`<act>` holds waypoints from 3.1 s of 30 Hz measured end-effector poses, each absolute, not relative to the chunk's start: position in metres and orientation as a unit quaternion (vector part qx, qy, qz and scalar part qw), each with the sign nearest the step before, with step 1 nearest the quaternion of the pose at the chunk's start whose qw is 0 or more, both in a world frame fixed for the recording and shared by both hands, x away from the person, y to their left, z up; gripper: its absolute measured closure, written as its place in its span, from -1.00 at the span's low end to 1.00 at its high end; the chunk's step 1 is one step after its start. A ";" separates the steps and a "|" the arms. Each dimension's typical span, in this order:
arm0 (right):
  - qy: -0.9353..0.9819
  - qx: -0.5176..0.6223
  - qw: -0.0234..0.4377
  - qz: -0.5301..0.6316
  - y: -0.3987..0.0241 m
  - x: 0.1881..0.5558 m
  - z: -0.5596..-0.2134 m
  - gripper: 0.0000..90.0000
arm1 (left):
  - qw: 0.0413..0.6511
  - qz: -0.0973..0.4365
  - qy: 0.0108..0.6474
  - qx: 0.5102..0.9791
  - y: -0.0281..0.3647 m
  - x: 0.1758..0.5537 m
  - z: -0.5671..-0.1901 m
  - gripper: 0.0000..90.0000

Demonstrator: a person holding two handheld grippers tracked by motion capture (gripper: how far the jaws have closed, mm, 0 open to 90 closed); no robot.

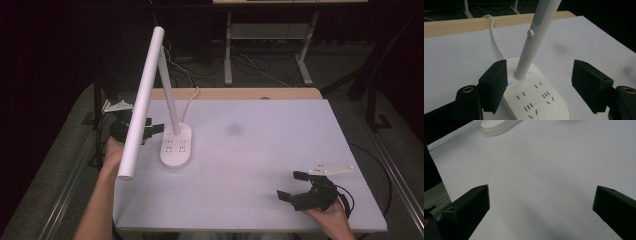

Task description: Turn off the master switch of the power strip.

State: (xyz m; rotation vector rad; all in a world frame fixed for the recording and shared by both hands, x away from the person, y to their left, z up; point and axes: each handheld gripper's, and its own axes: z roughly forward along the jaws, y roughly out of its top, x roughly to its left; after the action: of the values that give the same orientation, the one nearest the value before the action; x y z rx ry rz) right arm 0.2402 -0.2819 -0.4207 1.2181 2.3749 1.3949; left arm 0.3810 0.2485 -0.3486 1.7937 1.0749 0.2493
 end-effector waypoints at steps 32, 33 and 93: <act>0.789 0.405 0.069 0.456 -0.282 0.241 -0.422 -1.00 | 0.497 0.089 0.493 0.708 0.249 0.415 -0.375 0.55; 0.789 0.405 0.069 0.456 -0.282 0.241 -0.422 -1.00 | 0.496 0.088 0.495 0.709 0.248 0.415 -0.376 0.55; 0.793 0.403 0.072 0.451 -0.286 0.241 -0.422 -1.00 | 0.408 0.059 0.509 0.755 0.223 0.439 -0.424 1.00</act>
State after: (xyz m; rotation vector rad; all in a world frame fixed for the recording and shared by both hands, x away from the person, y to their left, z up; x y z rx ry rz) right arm 0.2410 -0.2857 -0.4222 1.2104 2.3839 1.3550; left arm 0.4387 0.2225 -0.4244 1.9037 1.2840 0.1493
